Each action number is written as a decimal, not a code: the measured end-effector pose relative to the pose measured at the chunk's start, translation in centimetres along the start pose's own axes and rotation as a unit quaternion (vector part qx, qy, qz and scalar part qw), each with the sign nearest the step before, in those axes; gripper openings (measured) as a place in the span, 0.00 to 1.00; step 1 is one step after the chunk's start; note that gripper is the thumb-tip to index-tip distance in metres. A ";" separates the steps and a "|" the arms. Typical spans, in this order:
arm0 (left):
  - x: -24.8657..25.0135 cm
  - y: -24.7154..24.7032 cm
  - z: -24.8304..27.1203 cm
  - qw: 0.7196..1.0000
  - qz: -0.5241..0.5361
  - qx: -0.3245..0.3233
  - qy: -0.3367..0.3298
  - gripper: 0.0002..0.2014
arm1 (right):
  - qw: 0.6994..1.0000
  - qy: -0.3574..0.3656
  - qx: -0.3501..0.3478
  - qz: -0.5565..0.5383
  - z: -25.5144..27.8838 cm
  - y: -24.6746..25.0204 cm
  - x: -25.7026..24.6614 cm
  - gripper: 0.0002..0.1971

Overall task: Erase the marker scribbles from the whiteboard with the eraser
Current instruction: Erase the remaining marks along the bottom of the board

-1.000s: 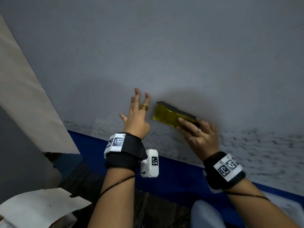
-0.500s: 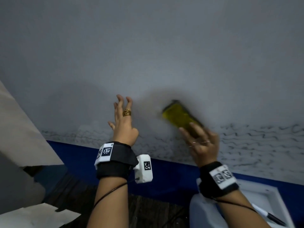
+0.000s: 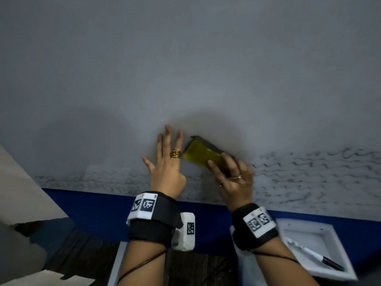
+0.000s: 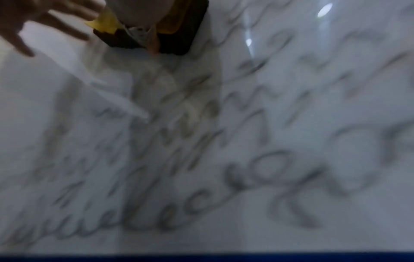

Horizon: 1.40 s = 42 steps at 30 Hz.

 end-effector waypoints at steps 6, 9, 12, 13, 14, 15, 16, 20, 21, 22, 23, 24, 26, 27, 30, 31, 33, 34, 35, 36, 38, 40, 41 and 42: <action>0.6 -0.6 0.1 1.000 -0.008 -0.015 0.014 0.55 | 0.988 -0.142 0.043 0.039 2.9 3.8 5.9 0.22; 0.7 -0.4 0.0 0.999 -0.022 -0.021 0.010 0.55 | 0.984 -0.179 0.010 -0.008 1.1 1.9 3.2 0.30; 0.9 -0.3 0.3 0.999 -0.036 -0.024 0.015 0.54 | 0.988 -0.138 -0.073 0.012 -0.4 1.1 1.3 0.36; 1.0 -0.4 0.3 0.999 -0.036 -0.021 0.017 0.54 | 0.987 -0.129 -0.096 0.028 -0.2 1.3 1.5 0.37; 1.1 -0.5 0.3 0.999 -0.035 -0.018 0.019 0.54 | 0.985 -0.127 -0.105 0.041 0.2 1.8 2.3 0.39; 1.2 -0.6 0.3 0.999 -0.032 -0.015 0.020 0.54 | 0.984 -0.134 -0.104 0.051 0.9 2.5 3.3 0.41; 1.3 -0.7 0.2 0.999 -0.029 -0.014 0.021 0.54 | 0.982 -0.150 -0.096 0.060 1.7 3.5 4.7 0.42; 1.1 -0.8 0.2 0.999 -0.022 -0.028 0.018 0.55 | 0.971 -0.225 -0.053 0.056 4.6 7.0 10.5 0.40; 1.0 -0.7 0.2 0.999 -0.032 -0.032 0.013 0.55 | 0.970 -0.235 -0.047 0.051 4.9 7.2 10.9 0.40; 0.9 -0.7 0.1 0.998 -0.046 -0.034 0.010 0.55 | 0.968 -0.244 -0.044 0.047 4.9 7.2 10.9 0.38; 0.7 -0.5 0.0 0.998 -0.062 -0.027 0.007 0.55 | 0.966 -0.253 -0.038 0.039 4.6 6.8 10.4 0.36; 0.8 -0.3 0.0 0.997 -0.077 -0.019 0.007 0.54 | 0.965 -0.256 -0.038 0.025 4.2 6.2 9.4 0.35; 1.4 -0.3 0.2 0.995 -0.096 -0.007 0.016 0.53 | 0.973 -0.221 -0.062 0.001 3.1 4.4 6.6 0.39; 2.0 -0.5 0.6 0.994 -0.104 -0.002 0.015 0.53 | 0.979 -0.188 -0.080 -0.004 2.6 3.5 5.1 0.42; 5.7 -1.8 2.1 0.991 -0.119 0.018 -0.058 0.55 | 0.984 -0.138 -0.111 0.020 2.2 2.7 3.3 0.42; 7.3 -2.3 2.6 0.989 -0.114 0.019 -0.095 0.55 | 0.984 -0.134 -0.113 0.031 2.4 3.1 3.8 0.42; 10.1 -2.9 3.1 0.983 -0.102 0.026 -0.152 0.54 | 0.984 -0.140 -0.100 0.048 3.0 4.6 5.8 0.40; 11.4 -3.1 3.2 0.980 -0.100 0.028 -0.168 0.54 | 0.982 -0.153 -0.089 0.060 3.6 5.7 7.4 0.38; 12.5 -3.1 3.2 0.978 -0.103 0.032 -0.178 0.54 | 0.979 -0.174 -0.076 0.073 4.2 6.8 9.1 0.36; 13.4 -3.2 3.2 0.976 -0.108 0.039 -0.188 0.54 | 0.974 -0.200 -0.061 0.084 4.8 7.9 11.0 0.34; 15.4 -3.6 3.2 0.967 -0.118 0.060 -0.216 0.55 | 0.963 -0.253 -0.038 0.088 6.3 9.6 14.4 0.32; 17.0 -4.1 3.1 0.957 -0.132 0.084 -0.246 0.55 | 0.959 -0.279 -0.014 0.052 7.0 10.1 16.1 0.33; 17.5 -4.5 2.9 0.953 -0.135 0.099 -0.253 0.55 | 0.959 -0.283 0.000 0.029 6.9 9.8 15.9 0.35; 18.0 -4.7 2.8 0.953 -0.128 0.110 -0.251 0.55 | 0.959 -0.283 0.011 0.009 6.7 9.4 15.4 0.37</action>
Point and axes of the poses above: each hand's wrist, its own z-axis away from the middle knuckle, its own y-axis out of the back of the hand, x = y × z, the point moved 5 cm from there along -z, towards the middle knuckle, and after that the axes turned 14 degrees about y, right-handed, at the moved point
